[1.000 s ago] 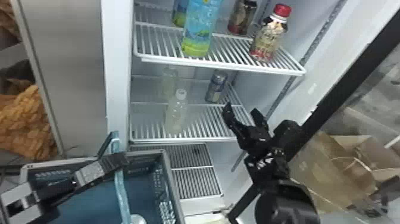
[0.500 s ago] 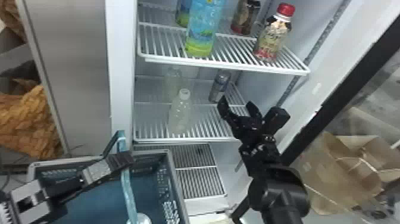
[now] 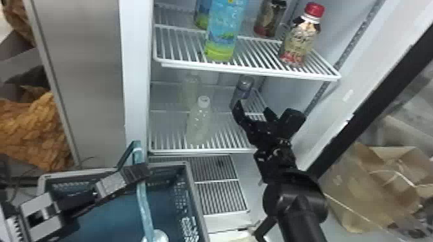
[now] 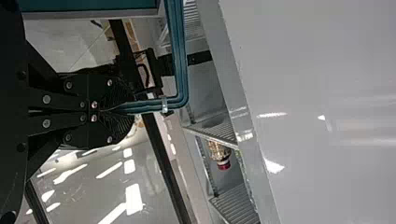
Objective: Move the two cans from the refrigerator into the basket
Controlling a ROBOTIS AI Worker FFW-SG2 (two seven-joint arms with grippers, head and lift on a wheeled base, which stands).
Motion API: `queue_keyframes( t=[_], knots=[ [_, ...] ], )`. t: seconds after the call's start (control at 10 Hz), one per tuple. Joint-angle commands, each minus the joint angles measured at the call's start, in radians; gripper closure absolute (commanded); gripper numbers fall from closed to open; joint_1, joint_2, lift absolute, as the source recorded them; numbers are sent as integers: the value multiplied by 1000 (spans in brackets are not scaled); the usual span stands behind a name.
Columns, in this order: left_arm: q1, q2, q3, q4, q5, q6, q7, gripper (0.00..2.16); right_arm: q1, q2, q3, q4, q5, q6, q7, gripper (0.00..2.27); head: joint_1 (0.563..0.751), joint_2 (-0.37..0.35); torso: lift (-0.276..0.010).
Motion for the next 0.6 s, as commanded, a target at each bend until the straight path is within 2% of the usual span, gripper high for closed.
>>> queue_keyframes(
  t=[0.0, 0.2, 0.5],
  knots=[
    [0, 0, -2, 4, 0, 0, 0, 1210, -24, 2, 3, 27, 16, 0, -14, 98, 695, -312, -219],
    [0, 0, -4, 9, 0, 0, 0, 1210, -51, 5, 7, 56, 22, 7, -47, 98, 695, -313, -219],
    [-8, 3, -10, 14, 0, 0, 0, 1210, -127, 5, 3, 118, 70, 29, -48, 98, 695, -311, -219]
  ],
)
